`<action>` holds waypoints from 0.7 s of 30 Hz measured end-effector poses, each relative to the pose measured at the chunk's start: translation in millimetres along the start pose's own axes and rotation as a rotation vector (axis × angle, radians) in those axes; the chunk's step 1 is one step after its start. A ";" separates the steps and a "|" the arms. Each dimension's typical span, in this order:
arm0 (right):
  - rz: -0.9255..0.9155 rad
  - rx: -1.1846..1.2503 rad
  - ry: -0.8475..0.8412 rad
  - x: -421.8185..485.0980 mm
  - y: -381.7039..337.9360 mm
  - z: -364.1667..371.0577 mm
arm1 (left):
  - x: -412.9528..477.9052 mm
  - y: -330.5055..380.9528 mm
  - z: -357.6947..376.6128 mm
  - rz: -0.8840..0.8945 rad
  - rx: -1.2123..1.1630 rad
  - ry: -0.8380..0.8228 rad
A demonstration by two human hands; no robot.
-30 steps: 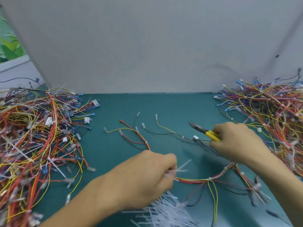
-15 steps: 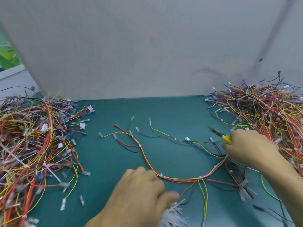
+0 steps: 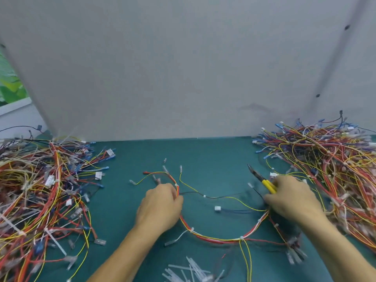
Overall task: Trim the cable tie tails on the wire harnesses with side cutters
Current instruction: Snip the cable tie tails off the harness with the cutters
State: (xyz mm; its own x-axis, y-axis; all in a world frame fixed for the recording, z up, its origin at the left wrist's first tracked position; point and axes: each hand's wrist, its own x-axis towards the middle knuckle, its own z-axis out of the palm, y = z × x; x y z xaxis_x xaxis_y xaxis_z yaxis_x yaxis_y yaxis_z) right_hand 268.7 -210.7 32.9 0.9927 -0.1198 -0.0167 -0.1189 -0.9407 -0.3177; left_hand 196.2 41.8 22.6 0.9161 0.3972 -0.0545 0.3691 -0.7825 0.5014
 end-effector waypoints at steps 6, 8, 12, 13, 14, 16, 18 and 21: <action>-0.181 0.658 0.384 9.9 -43.1 -30.9 | 26.6 5.9 -54.9 0.100 -0.847 0.187; -0.204 0.905 0.356 14.6 -61.5 -35.0 | 35.9 7.5 -63.9 0.137 -0.950 0.215; -0.186 1.219 0.231 24.3 -83.0 -27.1 | 51.3 3.3 -60.0 0.156 -1.042 0.245; -0.170 1.248 0.204 26.3 -84.4 -21.9 | 54.0 0.8 -55.5 0.147 -1.064 0.241; -0.153 1.261 0.181 28.4 -84.7 -16.1 | 56.1 -2.4 -50.6 0.137 -1.083 0.236; -0.116 1.280 0.129 31.7 -84.9 -7.5 | 59.5 -7.9 -41.5 0.116 -1.104 0.224; -0.089 1.310 0.088 35.9 -84.4 -3.6 | 63.3 -10.8 -35.7 0.103 -1.121 0.208; -0.067 1.340 0.068 42.5 -82.9 -3.1 | 68.6 -12.2 -32.0 0.115 -1.130 0.190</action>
State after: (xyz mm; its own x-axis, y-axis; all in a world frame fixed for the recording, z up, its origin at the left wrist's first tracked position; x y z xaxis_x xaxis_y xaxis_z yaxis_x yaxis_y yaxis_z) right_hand 320.6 -138.7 61.4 0.9879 -0.1383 0.0701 0.0822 0.0836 -0.9931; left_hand 249.5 93.9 40.3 0.8616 0.4921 0.1244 -0.1539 0.0196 0.9879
